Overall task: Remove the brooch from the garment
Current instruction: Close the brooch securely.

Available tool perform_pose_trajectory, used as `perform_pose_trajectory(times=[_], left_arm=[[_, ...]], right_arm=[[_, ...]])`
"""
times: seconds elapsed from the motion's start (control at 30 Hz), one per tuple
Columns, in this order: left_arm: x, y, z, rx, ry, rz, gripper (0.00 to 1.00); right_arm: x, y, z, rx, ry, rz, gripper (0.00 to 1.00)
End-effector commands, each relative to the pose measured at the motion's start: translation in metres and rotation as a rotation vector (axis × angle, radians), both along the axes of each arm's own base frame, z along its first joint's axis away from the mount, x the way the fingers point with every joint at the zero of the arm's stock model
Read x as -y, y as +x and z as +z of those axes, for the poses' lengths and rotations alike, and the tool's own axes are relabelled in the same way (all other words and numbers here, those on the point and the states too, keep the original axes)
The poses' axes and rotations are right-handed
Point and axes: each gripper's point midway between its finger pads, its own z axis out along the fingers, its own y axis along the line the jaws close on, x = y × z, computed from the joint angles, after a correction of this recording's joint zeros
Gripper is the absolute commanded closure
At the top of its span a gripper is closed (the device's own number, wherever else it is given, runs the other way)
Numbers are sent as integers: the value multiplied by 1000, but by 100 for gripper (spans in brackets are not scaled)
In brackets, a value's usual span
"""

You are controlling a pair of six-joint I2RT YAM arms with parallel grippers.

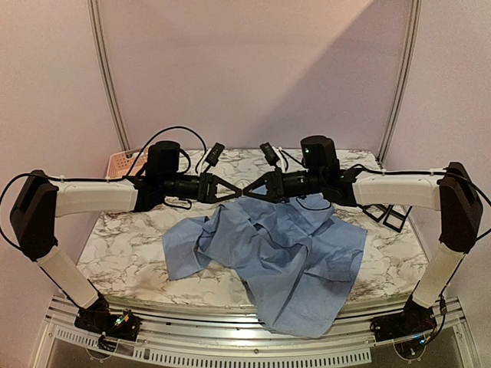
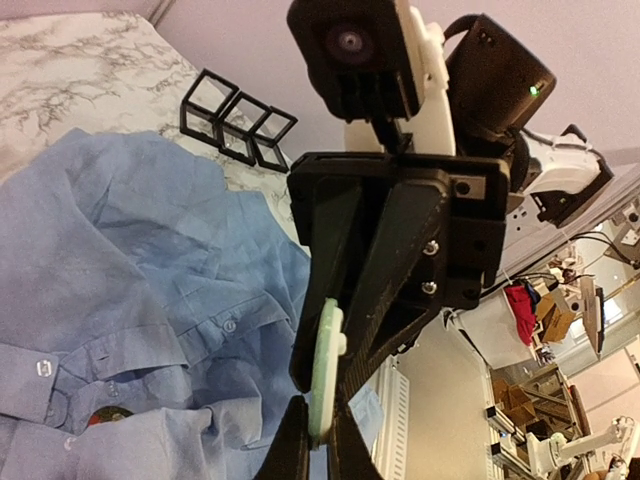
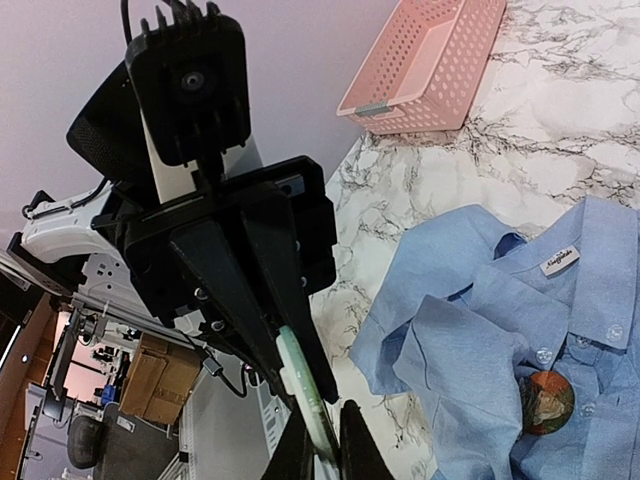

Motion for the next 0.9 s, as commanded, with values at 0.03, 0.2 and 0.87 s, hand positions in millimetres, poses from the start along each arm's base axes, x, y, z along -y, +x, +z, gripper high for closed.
perform_pose_trajectory(times=[0.03,0.2,0.87], left_arm=[[5,-17,16,42,-37,-78,100],[3,-11,14,21,-41,-58,100],[1,-11,16,21,-50,-60,100]], right_arm=[[16,36,-31,-39,-68,-176,100],[17,34,-30,-23,-61,-170,100],[25,44,-42,-69,-96,-250,100]])
